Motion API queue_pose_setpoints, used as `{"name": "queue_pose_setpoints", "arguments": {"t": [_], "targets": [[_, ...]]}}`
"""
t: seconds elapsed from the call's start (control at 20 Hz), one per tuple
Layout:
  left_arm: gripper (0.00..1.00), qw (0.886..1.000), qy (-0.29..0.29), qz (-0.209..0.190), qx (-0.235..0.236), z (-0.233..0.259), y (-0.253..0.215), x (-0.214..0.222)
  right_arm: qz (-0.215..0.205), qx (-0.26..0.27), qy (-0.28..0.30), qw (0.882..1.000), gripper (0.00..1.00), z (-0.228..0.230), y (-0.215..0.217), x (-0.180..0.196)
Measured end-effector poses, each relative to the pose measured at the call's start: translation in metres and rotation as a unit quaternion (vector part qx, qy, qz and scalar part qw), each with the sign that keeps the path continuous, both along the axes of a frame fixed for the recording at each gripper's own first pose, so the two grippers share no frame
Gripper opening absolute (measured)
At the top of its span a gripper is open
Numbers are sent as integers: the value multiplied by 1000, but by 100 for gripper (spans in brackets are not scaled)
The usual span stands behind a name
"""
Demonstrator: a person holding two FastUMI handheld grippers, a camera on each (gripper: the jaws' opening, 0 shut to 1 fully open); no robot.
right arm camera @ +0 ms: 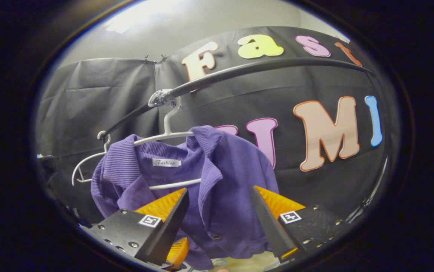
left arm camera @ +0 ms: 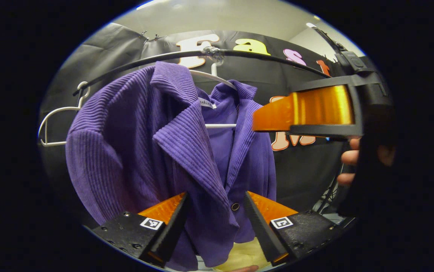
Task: Grasp the clothes on the hanger with both hands and then place them into the laundry hamper below.
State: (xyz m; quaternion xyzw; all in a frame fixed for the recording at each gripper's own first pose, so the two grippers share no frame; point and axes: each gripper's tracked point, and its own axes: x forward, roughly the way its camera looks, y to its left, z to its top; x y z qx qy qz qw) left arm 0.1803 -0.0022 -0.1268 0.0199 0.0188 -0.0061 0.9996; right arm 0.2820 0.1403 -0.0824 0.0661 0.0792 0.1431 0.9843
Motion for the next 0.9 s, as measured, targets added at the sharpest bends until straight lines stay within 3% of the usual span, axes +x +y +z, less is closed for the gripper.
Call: {"name": "queue_pose_setpoints", "arguments": {"t": [0.1,0.2,0.3,0.35,0.4,0.45,0.55,0.6,0.75,0.85,0.9], "targets": [[78,1000,-17,23,9,10,15,8,-10,-19,14,1000,98,-11,6,22],[72,999,-26,33,12,12,19,10,5,-6,38,999,98,-20,18,28],[63,999,-29,35,17,12,21,10,-3,-8,40,999,91,-24,15,35],[57,999,-27,37,18,11,23,11,-6,-11,54,998,98,-32,13,35],[51,999,-28,35,18,12,24,13,-4,-10,71,997,91,-40,16,38],[44,999,-28,34,18,12,25,14,-3,-9,84,996,92,-46,18,40],[37,999,-15,37,18,8,27,13,0,3,74,997,75,-41,17,41],[38,999,-10,39,11,8,29,11,6,14,87,996,65,-41,19,40],[14,999,-6,45,-10,11,32,10,-19,20,109,994,35,-47,11,42],[12,999,1,53,7,12,34,9,-16,23,115,993,13,-46,12,31],[12,998,6,63,17,11,39,6,1,23,118,993,13,-48,19,26]]}}
